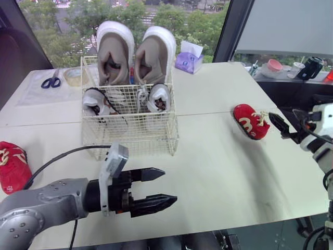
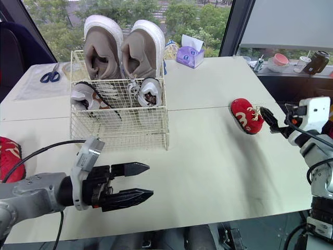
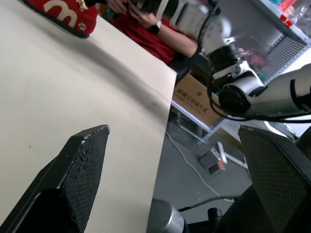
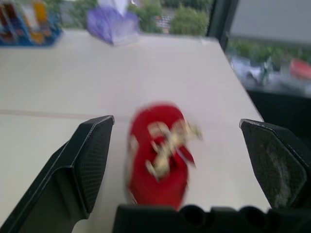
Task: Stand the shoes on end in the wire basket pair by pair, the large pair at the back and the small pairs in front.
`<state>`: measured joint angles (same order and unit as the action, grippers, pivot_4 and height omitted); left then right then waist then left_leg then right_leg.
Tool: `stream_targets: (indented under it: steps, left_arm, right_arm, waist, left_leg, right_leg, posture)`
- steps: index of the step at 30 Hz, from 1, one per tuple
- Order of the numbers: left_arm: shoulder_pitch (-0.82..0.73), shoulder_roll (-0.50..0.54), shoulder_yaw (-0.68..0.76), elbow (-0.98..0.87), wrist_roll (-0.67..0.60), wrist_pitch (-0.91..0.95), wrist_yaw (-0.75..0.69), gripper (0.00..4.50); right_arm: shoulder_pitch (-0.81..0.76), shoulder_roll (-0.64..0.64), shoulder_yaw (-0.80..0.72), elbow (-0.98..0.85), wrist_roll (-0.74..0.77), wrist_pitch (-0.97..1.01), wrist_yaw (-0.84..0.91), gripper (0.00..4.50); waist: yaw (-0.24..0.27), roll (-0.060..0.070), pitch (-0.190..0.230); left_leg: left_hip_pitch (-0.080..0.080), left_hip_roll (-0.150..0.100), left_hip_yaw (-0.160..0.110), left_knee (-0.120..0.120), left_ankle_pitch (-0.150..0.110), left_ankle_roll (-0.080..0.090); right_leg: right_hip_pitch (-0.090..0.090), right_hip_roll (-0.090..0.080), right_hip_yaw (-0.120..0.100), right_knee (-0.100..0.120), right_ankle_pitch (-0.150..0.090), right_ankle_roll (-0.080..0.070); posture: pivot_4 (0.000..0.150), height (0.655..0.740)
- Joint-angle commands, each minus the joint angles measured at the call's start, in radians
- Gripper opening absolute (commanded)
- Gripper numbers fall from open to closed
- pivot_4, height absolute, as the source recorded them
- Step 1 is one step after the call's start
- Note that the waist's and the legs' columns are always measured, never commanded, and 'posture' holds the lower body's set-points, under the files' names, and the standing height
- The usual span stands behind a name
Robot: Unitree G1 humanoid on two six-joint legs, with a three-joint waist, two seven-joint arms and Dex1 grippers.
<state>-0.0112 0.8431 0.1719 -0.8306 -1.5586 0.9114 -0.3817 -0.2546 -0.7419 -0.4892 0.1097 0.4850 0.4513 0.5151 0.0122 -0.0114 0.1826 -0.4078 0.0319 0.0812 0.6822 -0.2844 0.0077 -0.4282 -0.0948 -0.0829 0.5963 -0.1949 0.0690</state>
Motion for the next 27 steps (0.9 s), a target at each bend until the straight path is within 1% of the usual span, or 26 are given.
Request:
stream_targets:
  steps: [1,7,12,18,22,24,25,26,27]
  left_arm:
    - [0.012,0.010,-0.009,-0.016,0.013,-0.031,0.004,4.37]
    - [0.021,0.010,-0.028,-0.015,0.034,-0.048,0.030,4.37]
    - [0.037,0.026,-0.031,-0.008,0.080,-0.050,0.025,4.37]
    - [0.053,0.038,-0.028,-0.011,0.122,-0.052,0.006,4.37]
    - [0.071,0.062,-0.012,-0.013,0.146,-0.049,-0.010,4.37]
    - [0.082,0.072,0.000,-0.013,0.151,-0.053,-0.016,4.50]
    - [0.085,0.078,0.010,-0.013,0.140,-0.056,-0.017,4.50]
    - [0.085,0.082,0.018,-0.010,0.133,-0.057,-0.019,4.50]
    - [0.086,0.088,0.026,-0.008,0.124,-0.056,-0.021,4.50]
  right_arm:
    - [-0.042,0.005,0.018,0.083,-0.027,-0.071,0.037,4.50]
    - [-0.099,0.051,0.068,0.211,-0.046,-0.124,0.079,4.50]
    - [-0.167,0.076,0.099,0.357,-0.073,-0.181,0.097,4.50]
    - [-0.264,0.100,0.140,0.614,-0.141,-0.295,0.107,4.50]
    - [-0.323,0.121,0.175,0.747,-0.180,-0.368,0.130,4.50]
    - [-0.353,0.127,0.187,0.821,-0.209,-0.413,0.109,3.97]
    - [-0.364,0.130,0.188,0.849,-0.216,-0.433,0.103,3.63]
    - [-0.375,0.133,0.188,0.872,-0.222,-0.449,0.100,3.09]
    - [-0.382,0.136,0.190,0.889,-0.227,-0.464,0.101,2.66]
  waist:
    - [-0.004,0.001,0.000]
    - [-0.006,0.002,-0.001]
    - [-0.003,0.002,0.000]
    - [-0.003,0.002,0.000]
    - [-0.008,0.003,0.000]
    - [-0.011,0.003,0.000]
    - [-0.016,0.003,0.000]
    - [-0.018,0.003,0.000]
    - [-0.021,0.003,0.000]
  left_leg:
    - [0.000,0.000,0.000,0.000,0.000,0.000]
    - [0.001,0.001,-0.001,0.000,0.000,0.000]
    - [0.000,0.000,-0.001,0.000,0.000,0.000]
    - [0.000,0.000,0.000,0.000,0.000,0.000]
    - [0.000,0.000,-0.001,0.000,0.000,0.000]
    - [0.000,0.000,-0.001,0.000,0.000,0.000]
    - [0.000,0.000,-0.001,0.000,0.000,0.000]
    - [0.000,0.000,-0.001,0.000,0.000,0.000]
    - [0.000,0.000,-0.001,0.000,0.000,0.000]
  right_leg:
    - [0.000,0.000,0.000,0.000,0.000,0.000]
    - [0.000,0.001,0.000,0.001,0.000,0.000]
    - [0.000,0.001,0.000,0.000,0.000,0.000]
    - [0.000,0.001,0.000,0.000,0.000,0.000]
    - [0.000,0.001,0.000,0.000,0.000,0.000]
    - [0.000,0.002,0.000,0.000,0.000,0.000]
    - [0.000,0.002,0.000,0.000,0.000,0.000]
    - [0.000,0.001,0.000,0.000,0.000,0.000]
    - [0.001,0.001,0.000,0.000,0.000,0.000]
  posture:
    - [0.150,0.7400]
    - [0.150,0.7400]
    - [0.150,0.7400]
    - [0.150,0.7400]
    - [0.150,0.7400]
    - [0.150,0.7400]
    - [0.150,0.7400]
    - [0.150,0.7400]
    - [0.150,0.7400]
